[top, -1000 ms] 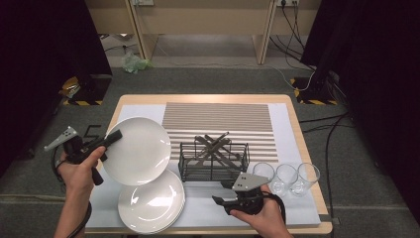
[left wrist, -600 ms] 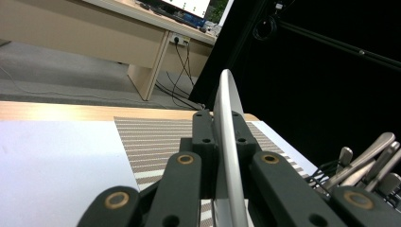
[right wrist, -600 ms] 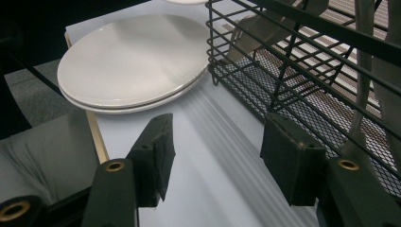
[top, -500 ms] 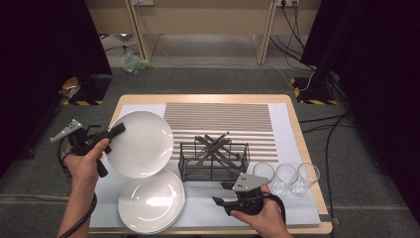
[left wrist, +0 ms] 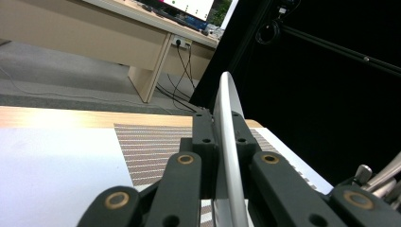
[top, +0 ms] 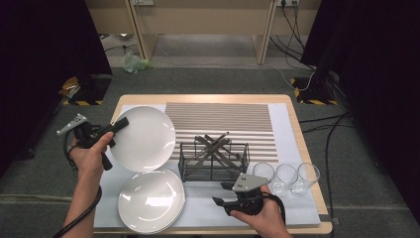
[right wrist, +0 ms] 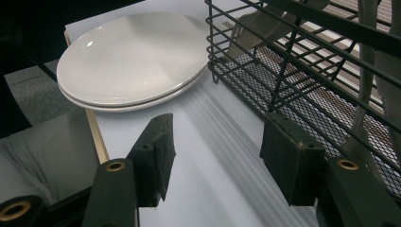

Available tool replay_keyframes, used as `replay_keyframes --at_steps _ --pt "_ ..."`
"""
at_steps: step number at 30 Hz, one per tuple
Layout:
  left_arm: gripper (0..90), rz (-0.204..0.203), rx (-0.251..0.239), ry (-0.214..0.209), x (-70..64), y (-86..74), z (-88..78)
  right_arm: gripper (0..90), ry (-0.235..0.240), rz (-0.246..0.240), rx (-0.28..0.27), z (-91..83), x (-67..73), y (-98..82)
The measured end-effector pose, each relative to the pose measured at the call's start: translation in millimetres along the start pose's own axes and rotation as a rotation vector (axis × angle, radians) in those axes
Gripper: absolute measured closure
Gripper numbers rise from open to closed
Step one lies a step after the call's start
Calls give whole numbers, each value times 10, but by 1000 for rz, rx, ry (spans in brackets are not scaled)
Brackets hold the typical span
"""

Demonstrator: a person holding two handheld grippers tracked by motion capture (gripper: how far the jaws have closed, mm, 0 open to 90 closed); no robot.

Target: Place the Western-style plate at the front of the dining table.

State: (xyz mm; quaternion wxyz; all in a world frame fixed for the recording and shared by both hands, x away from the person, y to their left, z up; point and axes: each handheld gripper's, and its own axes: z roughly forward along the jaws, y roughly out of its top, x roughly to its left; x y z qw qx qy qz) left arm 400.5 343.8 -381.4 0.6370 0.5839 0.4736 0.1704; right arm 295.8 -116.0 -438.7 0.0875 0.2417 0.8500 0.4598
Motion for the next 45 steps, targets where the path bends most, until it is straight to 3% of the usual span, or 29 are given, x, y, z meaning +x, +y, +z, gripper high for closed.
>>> replay_keyframes --at_steps 5,26,45 --pt "848 14 7 7 -10 12 68 448 3 -1 1 6 1 -2" --pt "848 -13 -4 7 30 29 411 453 12 0 3 20 7 -16" --pt "848 -11 7 -6 -7 57 735 469 20 -7 8 20 -5 -35"
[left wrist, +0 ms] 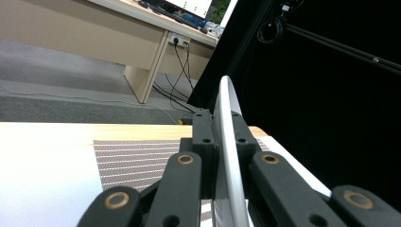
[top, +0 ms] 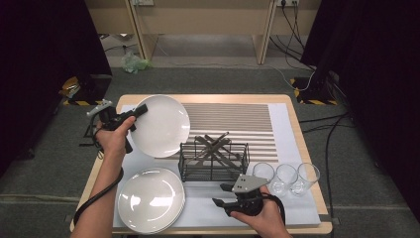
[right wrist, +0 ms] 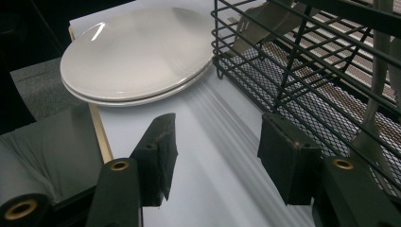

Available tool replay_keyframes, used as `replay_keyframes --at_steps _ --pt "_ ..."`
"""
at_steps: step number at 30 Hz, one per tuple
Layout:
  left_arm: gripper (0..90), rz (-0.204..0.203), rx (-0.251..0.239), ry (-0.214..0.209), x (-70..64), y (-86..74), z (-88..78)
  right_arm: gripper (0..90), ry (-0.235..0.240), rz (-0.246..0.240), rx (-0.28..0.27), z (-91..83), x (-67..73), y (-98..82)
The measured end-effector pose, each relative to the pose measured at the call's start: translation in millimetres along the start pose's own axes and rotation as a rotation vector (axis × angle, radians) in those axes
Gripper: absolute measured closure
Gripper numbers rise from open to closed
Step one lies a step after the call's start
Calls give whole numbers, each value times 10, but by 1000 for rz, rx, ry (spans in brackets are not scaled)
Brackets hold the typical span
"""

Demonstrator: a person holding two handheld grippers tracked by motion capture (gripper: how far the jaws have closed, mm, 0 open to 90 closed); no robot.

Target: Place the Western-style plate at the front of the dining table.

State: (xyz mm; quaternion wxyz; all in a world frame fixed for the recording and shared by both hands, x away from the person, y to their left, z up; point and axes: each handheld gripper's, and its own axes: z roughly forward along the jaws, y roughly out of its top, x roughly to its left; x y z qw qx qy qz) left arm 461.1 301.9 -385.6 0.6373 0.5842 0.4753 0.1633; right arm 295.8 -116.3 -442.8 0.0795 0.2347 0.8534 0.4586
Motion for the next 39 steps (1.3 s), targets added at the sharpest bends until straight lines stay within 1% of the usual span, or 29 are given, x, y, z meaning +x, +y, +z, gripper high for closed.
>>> replay_keyframes --at_steps 7,14,17,21,23,24,25,27,31,34,39 --pt "847 -6 0 -5 -14 -2 90 469 1 1 2 9 3 -7" --pt "848 2 3 -15 -56 -2 190 469 2 6 1 5 -3 -13" --pt "848 19 3 -17 -78 -3 227 470 2 -4 1 5 -12 -17" --pt "848 42 1 -12 -120 -12 288 470 2 -1 3 5 -11 -18" --pt "849 47 0 -13 -129 -12 301 470 2 -1 2 4 -11 -18" --pt "850 64 -3 -15 -156 -12 329 471 1 -2 3 3 -13 -20" --pt "850 64 -3 -15 -156 -12 329 471 1 -2 3 3 -13 -20" --pt "849 80 -2 -17 -189 -13 361 471 1 -2 3 6 -12 -22" --pt "850 90 -3 -17 -229 -12 424 471 2 0 4 7 -8 -23" --pt "851 98 1 -24 -256 -7 467 471 1 -5 1 5 -13 -23" --pt "851 115 4 -32 -306 -4 545 472 3 1 2 4 -8 -27"
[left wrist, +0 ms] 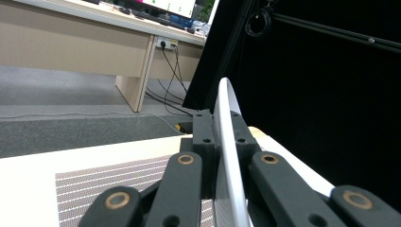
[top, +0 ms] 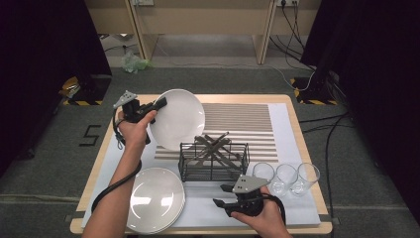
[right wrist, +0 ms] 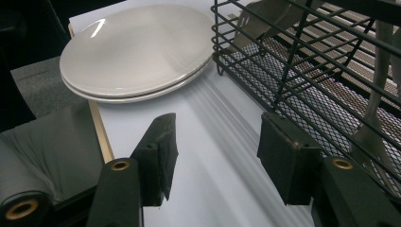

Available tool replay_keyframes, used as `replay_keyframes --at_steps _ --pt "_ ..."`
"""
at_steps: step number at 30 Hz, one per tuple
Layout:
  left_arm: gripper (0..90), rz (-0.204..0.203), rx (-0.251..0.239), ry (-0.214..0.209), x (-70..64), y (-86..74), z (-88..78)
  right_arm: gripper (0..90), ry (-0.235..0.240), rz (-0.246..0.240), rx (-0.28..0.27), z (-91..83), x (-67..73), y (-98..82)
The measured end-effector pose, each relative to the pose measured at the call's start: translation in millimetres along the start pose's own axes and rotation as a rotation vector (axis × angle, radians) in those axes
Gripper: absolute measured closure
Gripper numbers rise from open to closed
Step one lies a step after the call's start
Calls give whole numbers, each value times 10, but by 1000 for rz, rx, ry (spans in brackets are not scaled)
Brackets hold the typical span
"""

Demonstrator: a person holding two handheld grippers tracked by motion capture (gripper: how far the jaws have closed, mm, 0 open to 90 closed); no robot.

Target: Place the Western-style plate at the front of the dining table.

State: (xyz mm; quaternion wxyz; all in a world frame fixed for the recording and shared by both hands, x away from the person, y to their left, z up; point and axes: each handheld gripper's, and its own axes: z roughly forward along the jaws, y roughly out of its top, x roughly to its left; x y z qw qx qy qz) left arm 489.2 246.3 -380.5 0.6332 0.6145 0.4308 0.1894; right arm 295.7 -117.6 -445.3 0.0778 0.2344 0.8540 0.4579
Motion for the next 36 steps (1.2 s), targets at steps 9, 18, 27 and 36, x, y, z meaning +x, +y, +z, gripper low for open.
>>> replay_keyframes --at_steps 9,18,27,36 --pt "851 -1 8 -15 -31 -24 95 474 1 5 4 3 7 -5" --pt "851 -4 22 -33 -77 -55 240 474 2 8 6 2 10 -6" --pt "851 0 37 -52 -122 -64 345 475 1 1 7 2 9 -9" --pt "851 0 45 -60 -150 -75 423 476 2 -1 6 13 9 -13"
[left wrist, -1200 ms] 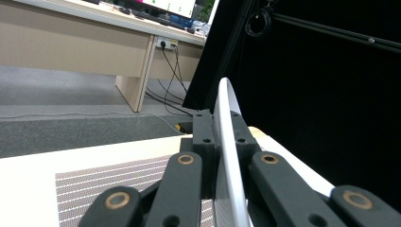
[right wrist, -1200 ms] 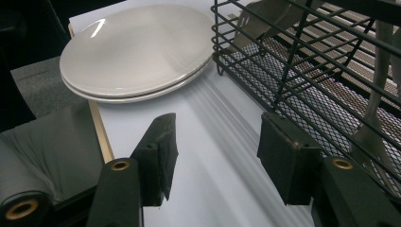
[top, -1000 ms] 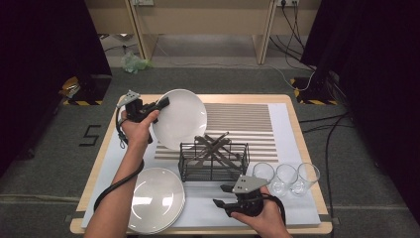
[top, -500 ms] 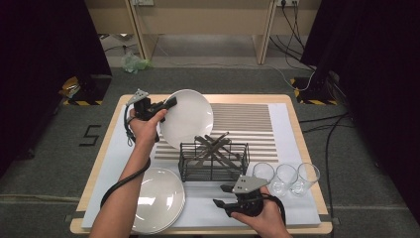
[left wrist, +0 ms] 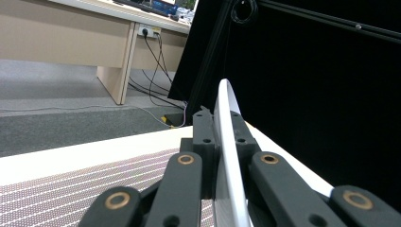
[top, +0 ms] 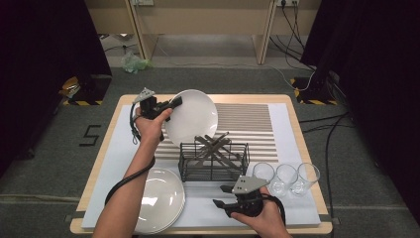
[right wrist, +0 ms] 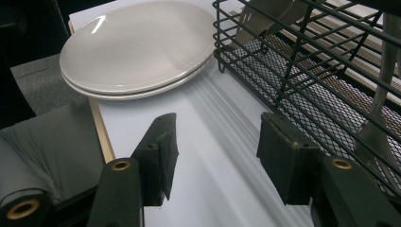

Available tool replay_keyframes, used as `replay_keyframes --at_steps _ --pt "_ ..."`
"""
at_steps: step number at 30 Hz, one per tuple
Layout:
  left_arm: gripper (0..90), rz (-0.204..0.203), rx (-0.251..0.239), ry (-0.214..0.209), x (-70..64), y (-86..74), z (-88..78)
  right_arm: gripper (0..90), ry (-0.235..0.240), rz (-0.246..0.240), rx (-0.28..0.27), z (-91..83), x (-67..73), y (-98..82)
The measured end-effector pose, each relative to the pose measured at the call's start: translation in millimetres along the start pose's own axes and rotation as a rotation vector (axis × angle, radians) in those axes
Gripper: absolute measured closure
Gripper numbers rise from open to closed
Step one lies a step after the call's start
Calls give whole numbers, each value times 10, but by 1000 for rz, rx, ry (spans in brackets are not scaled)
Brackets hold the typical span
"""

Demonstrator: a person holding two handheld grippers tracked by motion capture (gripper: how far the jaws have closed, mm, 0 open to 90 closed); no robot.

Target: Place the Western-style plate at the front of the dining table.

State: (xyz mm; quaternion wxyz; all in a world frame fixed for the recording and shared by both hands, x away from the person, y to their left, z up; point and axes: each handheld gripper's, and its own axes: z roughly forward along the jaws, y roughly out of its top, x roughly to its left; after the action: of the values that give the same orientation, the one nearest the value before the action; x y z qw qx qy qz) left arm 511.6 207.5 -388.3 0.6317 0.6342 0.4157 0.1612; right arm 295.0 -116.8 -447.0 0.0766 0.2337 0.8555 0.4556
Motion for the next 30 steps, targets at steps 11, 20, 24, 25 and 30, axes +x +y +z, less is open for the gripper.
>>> replay_keyframes --at_steps 11,20,24,25,30 --pt "851 -2 18 -10 -29 -31 99 478 0 -3 2 -1 2 -1" --pt "851 -9 32 -28 -72 -60 205 480 -1 -5 7 0 1 -2" --pt "850 -12 37 -32 -83 -81 235 480 0 -5 7 -2 0 -3" --pt "850 -14 41 -33 -88 -87 245 480 0 -4 6 0 2 -5" --pt "850 -18 51 -38 -103 -117 292 480 0 -6 7 0 3 -6"
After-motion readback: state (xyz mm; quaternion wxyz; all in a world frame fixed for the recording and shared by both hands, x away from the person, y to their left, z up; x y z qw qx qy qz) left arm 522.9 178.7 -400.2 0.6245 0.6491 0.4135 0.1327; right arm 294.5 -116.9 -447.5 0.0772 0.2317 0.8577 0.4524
